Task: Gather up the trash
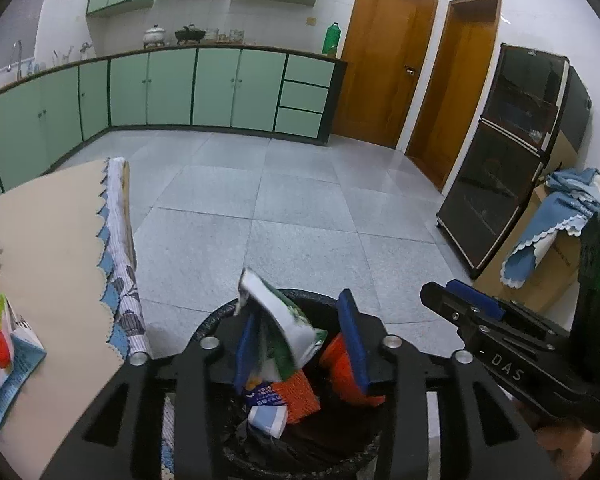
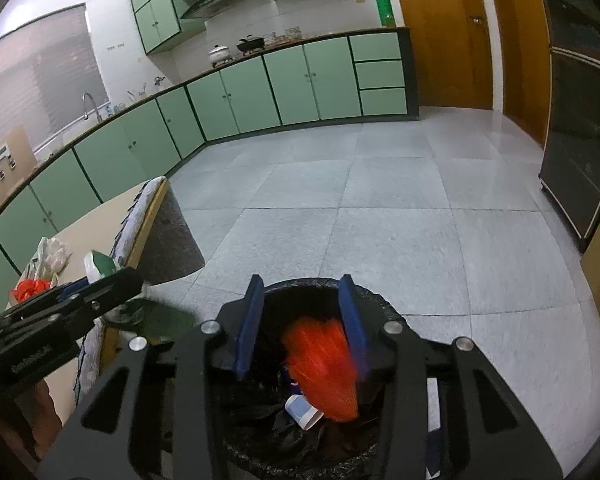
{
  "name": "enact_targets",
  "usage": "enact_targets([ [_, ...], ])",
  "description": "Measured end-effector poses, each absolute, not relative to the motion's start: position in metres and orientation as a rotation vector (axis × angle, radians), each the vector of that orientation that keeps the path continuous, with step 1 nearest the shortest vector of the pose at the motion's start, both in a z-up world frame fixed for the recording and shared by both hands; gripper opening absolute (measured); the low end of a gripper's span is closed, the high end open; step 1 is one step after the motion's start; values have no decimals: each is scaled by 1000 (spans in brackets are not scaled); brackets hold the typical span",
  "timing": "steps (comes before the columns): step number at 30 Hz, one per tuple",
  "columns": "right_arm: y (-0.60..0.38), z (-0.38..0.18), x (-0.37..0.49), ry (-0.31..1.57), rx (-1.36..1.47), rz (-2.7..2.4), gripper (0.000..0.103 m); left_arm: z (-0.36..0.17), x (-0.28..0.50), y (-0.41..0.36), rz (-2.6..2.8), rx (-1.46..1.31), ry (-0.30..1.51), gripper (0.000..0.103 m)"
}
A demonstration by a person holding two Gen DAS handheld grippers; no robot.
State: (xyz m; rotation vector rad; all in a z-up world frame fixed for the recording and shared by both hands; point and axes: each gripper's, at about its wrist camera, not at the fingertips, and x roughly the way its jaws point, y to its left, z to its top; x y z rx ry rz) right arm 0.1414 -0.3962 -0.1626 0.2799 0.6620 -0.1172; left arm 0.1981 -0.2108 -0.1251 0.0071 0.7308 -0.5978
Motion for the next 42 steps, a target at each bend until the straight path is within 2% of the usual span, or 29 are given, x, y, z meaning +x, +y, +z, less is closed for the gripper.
enact_targets([
  [3,-398,-164,141,665,288,-123,40,-121,198,-208,-590,1,721,42],
  [6,-396,-161,138,658,283,-127,45,-116,198,-204,-586,-7,700,49],
  [12,-396,-153,130,638,278,-139,49,-103,198,-195,-580,-39,674,51],
  [15,-394,-149,126,629,278,-147,53,-96,196,-187,-585,-58,656,57],
  [33,-402,-159,116,620,311,-159,53,-106,196,-200,-654,-29,690,58],
  [42,-409,-162,117,626,323,-171,53,-136,205,-201,-652,-15,830,58],
])
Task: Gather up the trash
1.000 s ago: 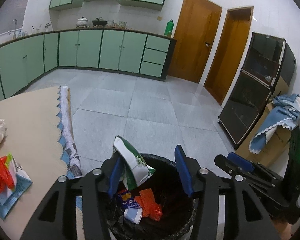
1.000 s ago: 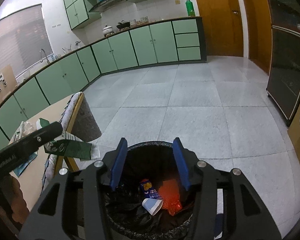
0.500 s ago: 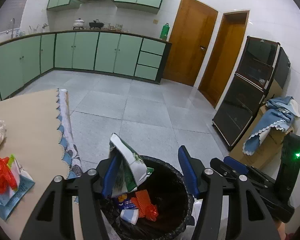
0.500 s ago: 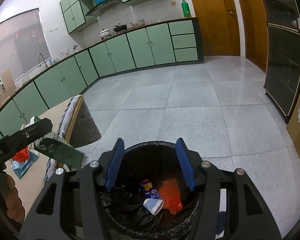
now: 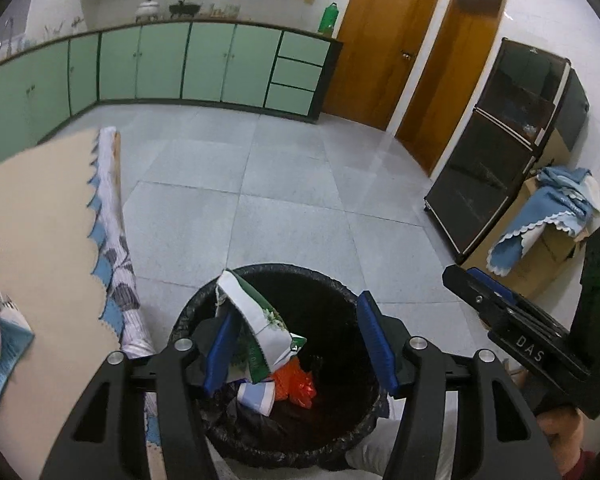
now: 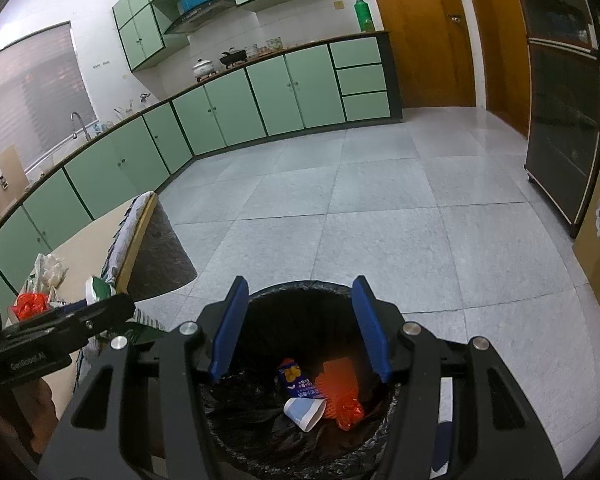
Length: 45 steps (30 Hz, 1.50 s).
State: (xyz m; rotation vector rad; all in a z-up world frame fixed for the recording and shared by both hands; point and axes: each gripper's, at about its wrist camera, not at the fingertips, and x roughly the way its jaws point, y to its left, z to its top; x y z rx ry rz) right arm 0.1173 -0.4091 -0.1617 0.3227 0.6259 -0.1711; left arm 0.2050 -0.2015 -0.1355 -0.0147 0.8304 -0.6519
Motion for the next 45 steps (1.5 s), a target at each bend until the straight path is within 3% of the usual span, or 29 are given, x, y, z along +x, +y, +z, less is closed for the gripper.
enact_targets([
  [6,-404,-157,120,624,306,-164,53,-132,204,-193,-669,-14,820,64],
  [8,-402,-155,119,619,298,-163,53,-132,204,-190,-692,1,831,81],
  [9,-402,-153,119,617,295,-163,53,-135,205,-191,-707,5,861,82],
  [22,-389,-148,124,619,279,-135,53,-146,197,-155,-701,4,932,82],
  [36,-380,-145,124,618,278,-119,53,-115,188,-144,-707,-18,829,82],
  [45,-334,-132,137,608,257,-25,53,-71,171,-92,-628,-23,672,82],
])
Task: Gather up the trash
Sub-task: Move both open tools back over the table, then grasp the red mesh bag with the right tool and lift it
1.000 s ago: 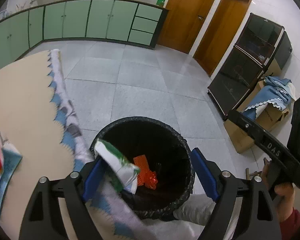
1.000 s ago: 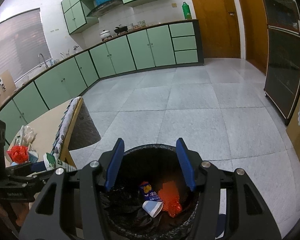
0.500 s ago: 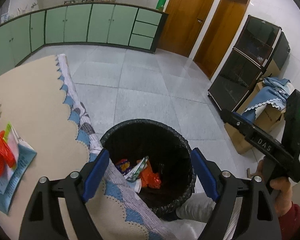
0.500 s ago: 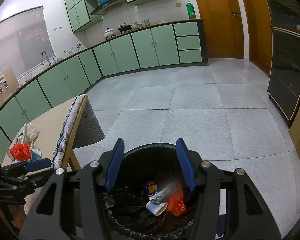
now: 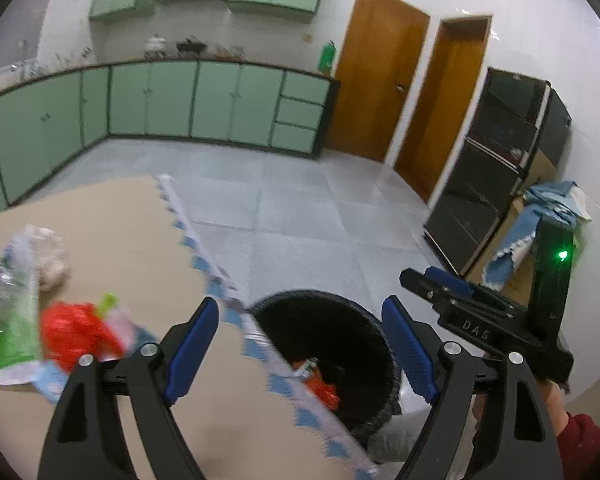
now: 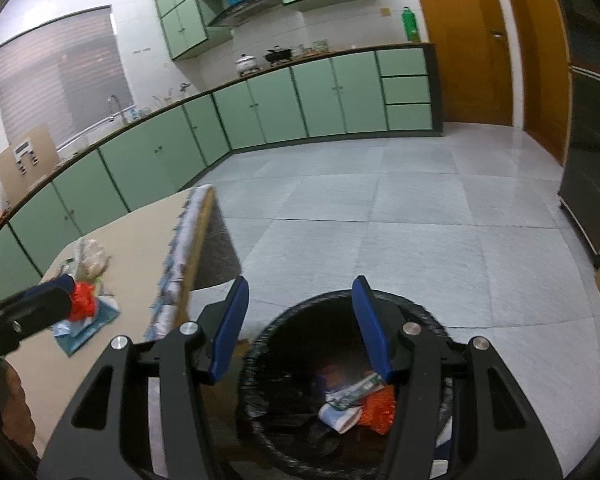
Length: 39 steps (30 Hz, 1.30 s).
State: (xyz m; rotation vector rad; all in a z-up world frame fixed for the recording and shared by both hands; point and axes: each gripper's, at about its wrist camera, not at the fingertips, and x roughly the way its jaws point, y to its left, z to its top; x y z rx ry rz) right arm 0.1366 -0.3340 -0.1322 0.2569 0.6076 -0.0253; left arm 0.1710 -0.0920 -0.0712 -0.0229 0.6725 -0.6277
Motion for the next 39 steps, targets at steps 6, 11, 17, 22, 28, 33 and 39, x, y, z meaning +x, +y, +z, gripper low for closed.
enact_targets([
  [6,-284,-122,150,599,242,70,53,-65,171,-35,-468,-56,641,82],
  [11,-244,-115,161,598,228,150,53,-70,174,14,-311,-47,620,82],
  [17,-190,-110,176,615,198,253,53,-83,178,59,-180,-66,629,82],
  [22,-145,-110,186,634,144,326,53,-91,178,81,-101,-69,628,81],
  [28,-110,-109,197,641,119,376,53,-99,180,106,-34,-63,633,81],
  [33,-94,-115,204,666,91,392,53,-102,182,118,-14,-77,647,81],
  [39,-80,-127,213,714,57,394,45,-107,183,124,-10,-87,658,81],
])
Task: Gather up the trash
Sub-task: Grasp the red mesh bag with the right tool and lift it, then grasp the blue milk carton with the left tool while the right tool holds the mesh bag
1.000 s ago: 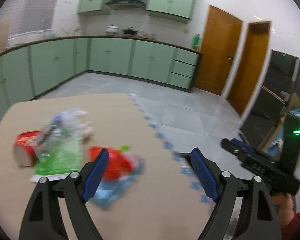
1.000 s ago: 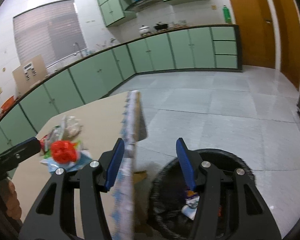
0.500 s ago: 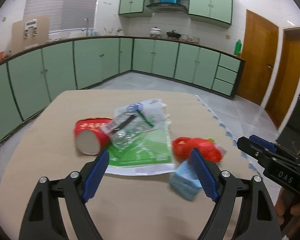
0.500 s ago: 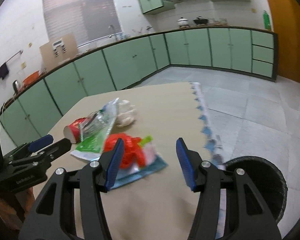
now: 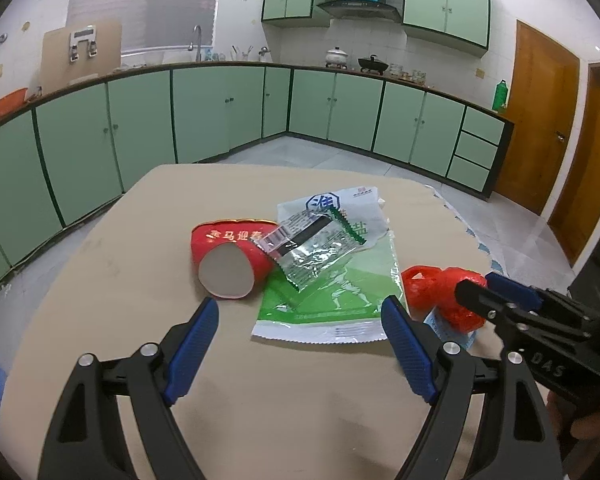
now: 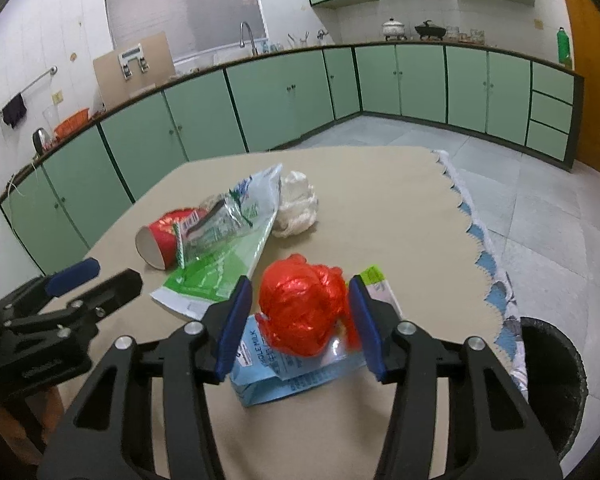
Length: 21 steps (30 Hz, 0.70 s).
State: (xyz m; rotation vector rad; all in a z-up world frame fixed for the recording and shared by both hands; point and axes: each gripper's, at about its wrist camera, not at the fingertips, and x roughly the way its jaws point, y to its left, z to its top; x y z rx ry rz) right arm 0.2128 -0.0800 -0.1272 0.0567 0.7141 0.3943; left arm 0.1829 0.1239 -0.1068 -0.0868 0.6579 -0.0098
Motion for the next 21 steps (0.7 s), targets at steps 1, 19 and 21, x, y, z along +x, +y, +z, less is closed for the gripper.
enact_targets([
  [1,-79,-129,214,722,57,395,44,-107,183,124,-10,-88,659,81],
  [19,-99,-105,202,649,92,438,24,-109,182,106,-58,-71,673,82],
  [21,-110,-99,198,637,103,422,24,-110,182,100,-75,-72,680,81],
])
